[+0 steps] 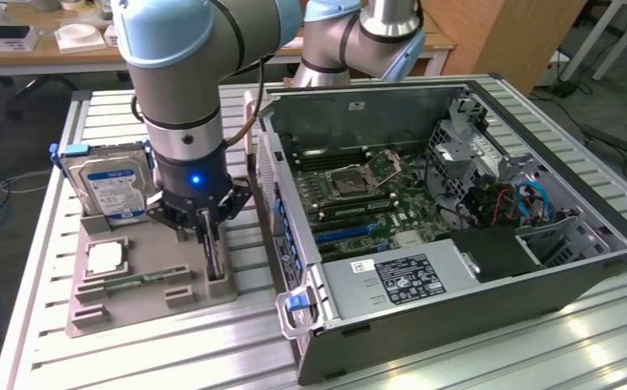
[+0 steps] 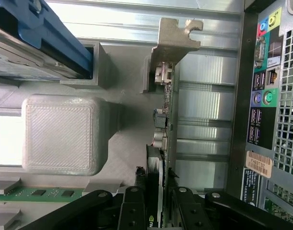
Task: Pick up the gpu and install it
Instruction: 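Pick up the gpu and move the gpu toward the slot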
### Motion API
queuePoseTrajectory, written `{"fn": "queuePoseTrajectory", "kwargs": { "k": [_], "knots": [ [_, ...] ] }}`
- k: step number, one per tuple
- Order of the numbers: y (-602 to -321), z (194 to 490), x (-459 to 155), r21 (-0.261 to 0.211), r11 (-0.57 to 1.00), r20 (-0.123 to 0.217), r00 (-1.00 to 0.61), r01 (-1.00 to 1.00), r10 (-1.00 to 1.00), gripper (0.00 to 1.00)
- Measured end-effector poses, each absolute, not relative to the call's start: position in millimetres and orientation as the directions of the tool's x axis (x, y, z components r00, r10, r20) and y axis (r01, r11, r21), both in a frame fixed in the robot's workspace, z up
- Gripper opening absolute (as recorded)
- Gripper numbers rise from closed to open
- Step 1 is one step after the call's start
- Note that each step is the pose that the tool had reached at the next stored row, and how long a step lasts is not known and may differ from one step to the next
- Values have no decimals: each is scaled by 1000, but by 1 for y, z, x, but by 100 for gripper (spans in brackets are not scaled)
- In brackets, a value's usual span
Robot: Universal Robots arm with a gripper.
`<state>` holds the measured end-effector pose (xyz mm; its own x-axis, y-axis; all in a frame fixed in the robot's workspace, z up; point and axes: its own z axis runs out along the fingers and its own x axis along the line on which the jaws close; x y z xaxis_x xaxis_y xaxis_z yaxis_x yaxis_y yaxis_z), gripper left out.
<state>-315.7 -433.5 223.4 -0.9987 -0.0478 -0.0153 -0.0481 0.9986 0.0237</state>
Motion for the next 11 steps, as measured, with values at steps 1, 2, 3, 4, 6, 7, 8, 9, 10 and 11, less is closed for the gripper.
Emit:
{"fn": "queuePoseTrajectory", "kwargs": {
  "k": [1,2,3,4,6,7,8,9,10,11],
  "knots": [
    [-434,223,-316,24,999,-15,-999,-48,-48,27],
    [-434,223,-316,24,999,-15,-999,-48,-48,27],
    [-434,223,-316,24,999,-15,-999,-48,-48,27],
    [-434,223,-316,24,999,-15,-999,-48,-48,27],
    [-434,223,-316,24,999,-15,-999,-48,-48,27],
    [-434,223,-316,24,999,-15,-999,-48,-48,27],
    [-434,223,-316,24,999,-15,-999,-48,-48,27],
    [-434,223,-316,24,999,-15,-999,-48,-48,27],
    [-434,223,-316,24,999,-15,-999,-48,-48,27],
    [-434,223,-316,24,999,-15,-999,-48,-48,27]
  ]
}}
